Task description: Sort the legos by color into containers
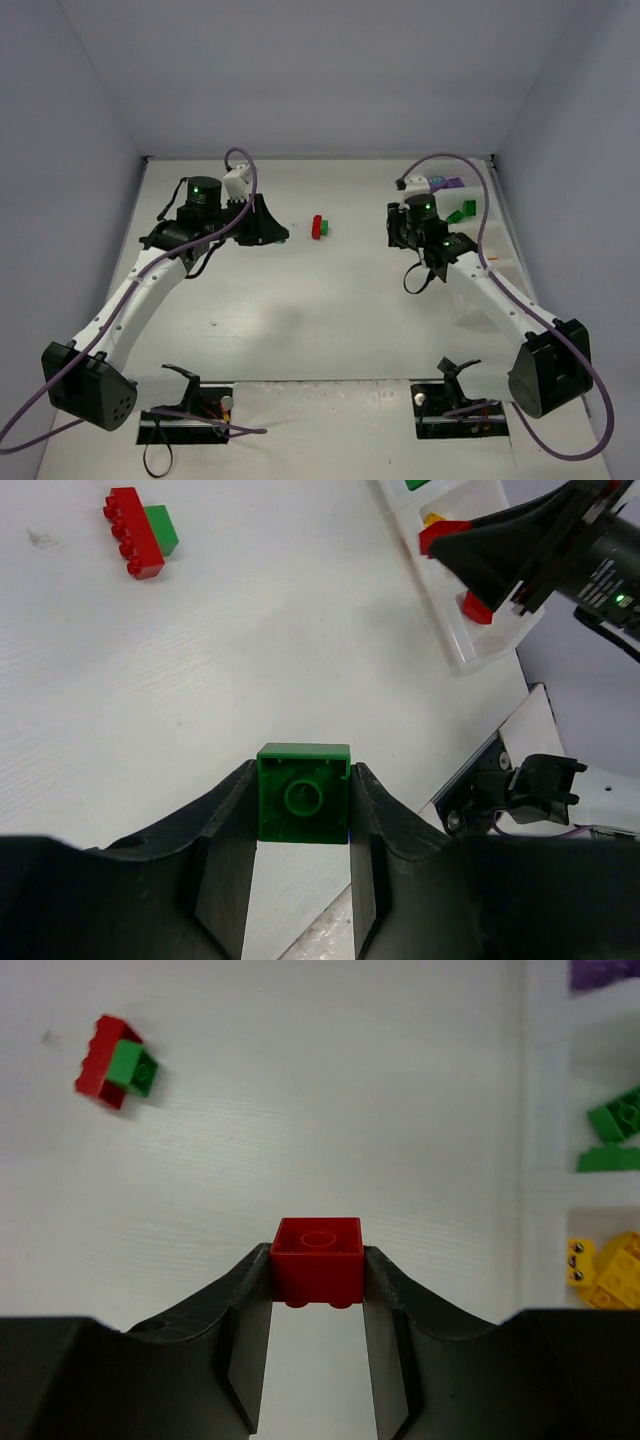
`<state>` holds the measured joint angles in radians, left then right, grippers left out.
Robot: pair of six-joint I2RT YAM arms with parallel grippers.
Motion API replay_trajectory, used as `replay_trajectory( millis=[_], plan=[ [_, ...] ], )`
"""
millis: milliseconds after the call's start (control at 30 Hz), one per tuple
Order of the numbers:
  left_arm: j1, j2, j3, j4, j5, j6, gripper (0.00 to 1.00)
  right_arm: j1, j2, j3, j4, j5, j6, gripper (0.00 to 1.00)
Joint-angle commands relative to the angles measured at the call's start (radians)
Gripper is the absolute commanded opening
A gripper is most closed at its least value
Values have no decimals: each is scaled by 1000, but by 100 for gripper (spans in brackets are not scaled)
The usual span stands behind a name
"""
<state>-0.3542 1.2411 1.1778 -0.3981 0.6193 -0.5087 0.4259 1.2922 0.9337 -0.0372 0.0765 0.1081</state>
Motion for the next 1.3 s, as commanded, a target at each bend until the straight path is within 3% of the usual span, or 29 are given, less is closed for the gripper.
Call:
replay_trajectory(
  millis=[0, 267, 533, 1067, 1267],
  plan=[
    [1, -40, 9, -1, -35, 42, 0, -74, -60, 1, -44, 141, 145, 0],
    [1, -22, 19, -18, -30, 53, 0, -275, -129, -41, -148, 200, 263, 0],
    [1, -3, 28, -2, -15, 50, 0, -548, -166, -95, -211, 101, 370, 0],
    [3, 11, 43, 19, 14, 64, 0, -688, -143, -170, -283, 180, 462, 0],
    [3, 15, 42, 22, 20, 67, 0, -731, -126, -191, -286, 166, 505, 22]
  ],
)
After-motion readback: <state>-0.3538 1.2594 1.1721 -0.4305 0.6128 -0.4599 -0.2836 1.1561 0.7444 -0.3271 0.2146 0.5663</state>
